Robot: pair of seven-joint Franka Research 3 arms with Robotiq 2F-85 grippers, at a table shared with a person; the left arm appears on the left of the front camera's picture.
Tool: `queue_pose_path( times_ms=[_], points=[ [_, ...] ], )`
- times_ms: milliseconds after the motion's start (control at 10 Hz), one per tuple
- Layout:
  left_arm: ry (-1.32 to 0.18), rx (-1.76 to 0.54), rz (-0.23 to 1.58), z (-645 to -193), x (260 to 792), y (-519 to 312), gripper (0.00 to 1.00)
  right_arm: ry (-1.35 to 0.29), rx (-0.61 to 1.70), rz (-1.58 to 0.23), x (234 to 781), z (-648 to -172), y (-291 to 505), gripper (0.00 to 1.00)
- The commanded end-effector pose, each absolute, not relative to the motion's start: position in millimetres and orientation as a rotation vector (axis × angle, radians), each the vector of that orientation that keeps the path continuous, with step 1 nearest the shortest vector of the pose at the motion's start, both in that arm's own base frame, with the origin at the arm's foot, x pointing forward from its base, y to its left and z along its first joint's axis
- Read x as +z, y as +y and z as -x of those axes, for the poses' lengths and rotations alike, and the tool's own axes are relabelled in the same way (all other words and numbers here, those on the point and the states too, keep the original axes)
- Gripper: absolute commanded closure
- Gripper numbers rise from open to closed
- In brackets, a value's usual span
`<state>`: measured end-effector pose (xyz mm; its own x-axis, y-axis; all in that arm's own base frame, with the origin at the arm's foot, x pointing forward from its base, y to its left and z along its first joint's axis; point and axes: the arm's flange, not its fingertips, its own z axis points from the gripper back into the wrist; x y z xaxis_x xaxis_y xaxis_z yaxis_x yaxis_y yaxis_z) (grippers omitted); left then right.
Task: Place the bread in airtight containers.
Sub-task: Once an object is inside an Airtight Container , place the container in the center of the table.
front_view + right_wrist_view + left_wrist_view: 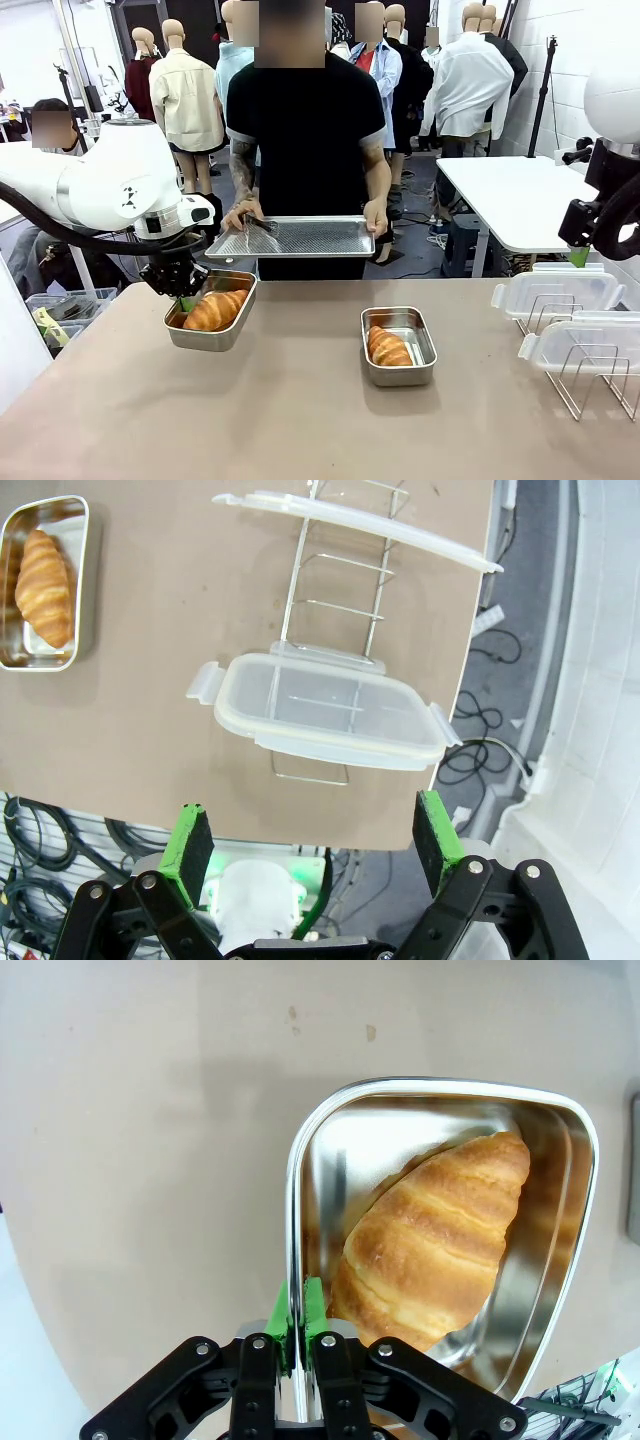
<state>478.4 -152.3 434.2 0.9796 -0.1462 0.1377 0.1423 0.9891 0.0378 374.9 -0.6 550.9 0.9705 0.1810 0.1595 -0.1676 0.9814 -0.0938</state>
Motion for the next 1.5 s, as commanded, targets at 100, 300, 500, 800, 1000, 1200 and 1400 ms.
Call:
queue_pose_path(
  times_ms=[100, 300, 500, 800, 1000, 1200, 1400],
  points=[
    [-0.145, -0.15, -0.04, -478, 438, -150, 1.0, -0.171, 0.157, 0.074, 553, -377, 2, 0.0],
    [-0.141, -0.145, -0.028, -478, 434, -152, 1.0, -0.171, 0.157, 0.074, 553, -377, 2, 0.0],
    [-0.134, -0.104, -0.007, -482, 429, -129, 1.0, -0.171, 0.157, 0.074, 553, -377, 2, 0.0],
    [-0.165, -0.073, 0.026, -487, 418, -93, 1.0, -0.171, 0.157, 0.074, 553, -377, 2, 0.0],
    [-0.168, -0.076, 0.023, -497, 400, -72, 1.0, -0.171, 0.157, 0.074, 553, -377, 2, 0.0],
    [-0.165, -0.034, 0.039, -507, 386, -55, 1.0, -0.171, 0.157, 0.074, 553, -377, 2, 0.0],
    [-0.185, -0.037, 0.055, -508, 383, -45, 1.0, -0.171, 0.157, 0.074, 553, -377, 2, 0.0]
  ],
)
